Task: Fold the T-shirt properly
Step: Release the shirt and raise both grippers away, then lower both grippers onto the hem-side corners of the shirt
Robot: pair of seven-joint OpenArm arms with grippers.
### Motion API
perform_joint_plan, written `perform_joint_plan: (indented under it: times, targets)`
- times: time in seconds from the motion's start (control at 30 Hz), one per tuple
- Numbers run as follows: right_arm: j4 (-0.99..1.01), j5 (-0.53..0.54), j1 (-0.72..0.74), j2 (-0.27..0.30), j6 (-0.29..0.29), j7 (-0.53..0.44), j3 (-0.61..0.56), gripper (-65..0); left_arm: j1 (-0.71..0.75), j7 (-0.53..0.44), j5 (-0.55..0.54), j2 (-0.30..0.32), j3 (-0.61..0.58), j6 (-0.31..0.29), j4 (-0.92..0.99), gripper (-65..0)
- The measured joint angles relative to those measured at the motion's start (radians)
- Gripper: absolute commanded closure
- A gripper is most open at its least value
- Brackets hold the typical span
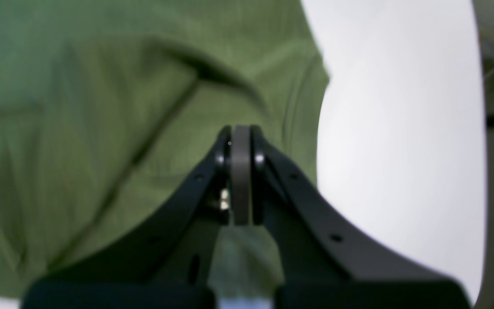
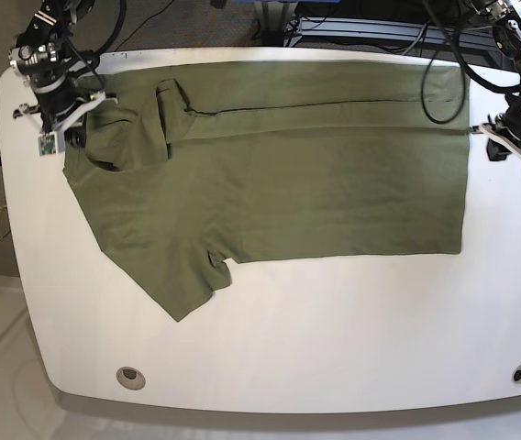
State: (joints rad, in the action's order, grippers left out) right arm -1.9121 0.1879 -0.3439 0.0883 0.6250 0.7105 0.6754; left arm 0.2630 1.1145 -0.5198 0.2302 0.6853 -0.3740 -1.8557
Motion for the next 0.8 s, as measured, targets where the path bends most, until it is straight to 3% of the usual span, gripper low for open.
perform_joint_plan:
  times: [0.13,0.2,0.3,0.43,0.53,0.63,0.8]
  targets:
    - [0.0,0.001,0.075,-0.002,0.001,-0.003,-0.002,-0.6,-0.021,0.0,0.004,0.001,0.014,0.0,0.0,0.0]
    - [0.0,0.0,0.103,0.0,0.0,-0.002,-0.006,-4.5,-0.031,-0.01,0.006,0.0,0.013,0.0,0.001,0.0]
    - [0.001,-0.023,0.16,0.0,0.001,0.024,-0.008,-13.5,-0.049,-0.065,0.018,0.001,0.011,0.0,0.002,0.0]
    - [0.033,-0.09,0.252,0.001,0.002,0.069,-0.008,-30.1,-0.064,-0.133,0.08,0.0,0.003,0.0,0.002,0.0]
    - [0.071,-0.126,0.32,0.001,0.0,0.079,-0.008,-37.5,-0.073,-0.19,0.128,0.001,-0.019,0.0,0.008,-1.7]
    - [0.121,-0.14,0.371,0.001,0.005,0.077,-0.009,-40.9,-0.085,-0.232,0.142,0.004,-0.053,0.0,0.039,-8.6]
    - [0.241,-0.145,0.44,0.036,0.004,0.078,-0.031,-39.3,-0.1,-0.264,0.158,0.035,-0.097,-0.039,0.125,-30.4]
